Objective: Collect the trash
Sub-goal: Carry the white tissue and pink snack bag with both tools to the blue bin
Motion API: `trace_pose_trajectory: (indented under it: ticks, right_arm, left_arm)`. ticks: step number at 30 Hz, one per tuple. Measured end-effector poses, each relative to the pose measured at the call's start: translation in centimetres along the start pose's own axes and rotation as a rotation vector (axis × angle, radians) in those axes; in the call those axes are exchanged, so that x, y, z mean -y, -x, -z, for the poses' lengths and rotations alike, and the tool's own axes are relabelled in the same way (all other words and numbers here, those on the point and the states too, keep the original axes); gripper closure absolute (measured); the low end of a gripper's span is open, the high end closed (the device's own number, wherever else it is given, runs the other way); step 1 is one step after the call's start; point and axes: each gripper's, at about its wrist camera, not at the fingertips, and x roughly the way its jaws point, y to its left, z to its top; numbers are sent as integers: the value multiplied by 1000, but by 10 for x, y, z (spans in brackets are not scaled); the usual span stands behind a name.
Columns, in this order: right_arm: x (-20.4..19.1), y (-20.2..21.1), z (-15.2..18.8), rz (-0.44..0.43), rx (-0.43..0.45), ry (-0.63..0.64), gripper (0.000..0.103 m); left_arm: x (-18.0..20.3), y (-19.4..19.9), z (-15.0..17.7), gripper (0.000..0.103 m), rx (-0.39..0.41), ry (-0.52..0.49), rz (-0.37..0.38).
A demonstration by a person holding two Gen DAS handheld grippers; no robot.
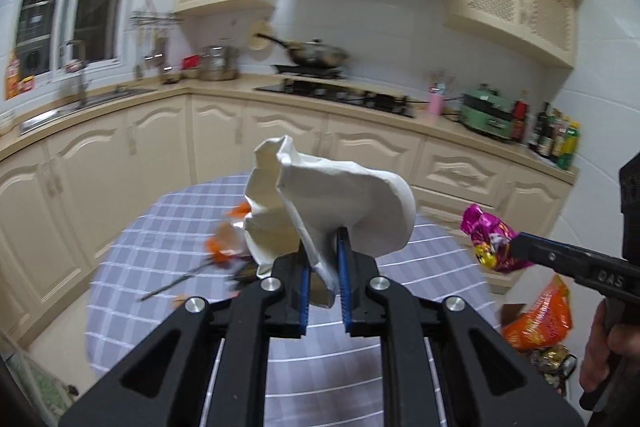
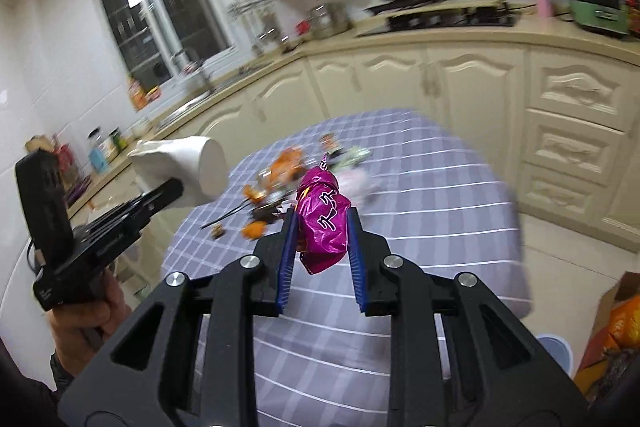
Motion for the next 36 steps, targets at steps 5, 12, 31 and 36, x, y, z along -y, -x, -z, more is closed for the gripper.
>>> trace_pose_trajectory:
  ticks: [5, 12, 31, 36]
  right_arm:
    - [56, 47, 3, 122, 52, -64, 79]
    - [150, 103, 26, 319, 79, -206, 79]
    - [342, 95, 170, 456, -132, -646, 79]
    - [370, 78, 191, 448, -168, -739, 76]
  left_arm:
    - [67, -15, -2, 92, -13, -66, 119]
    - [163, -46, 15, 92, -88, -164, 296]
    - [375, -189, 190, 91, -606, -563, 525]
    - [404, -229, 233, 68, -735, -652, 542]
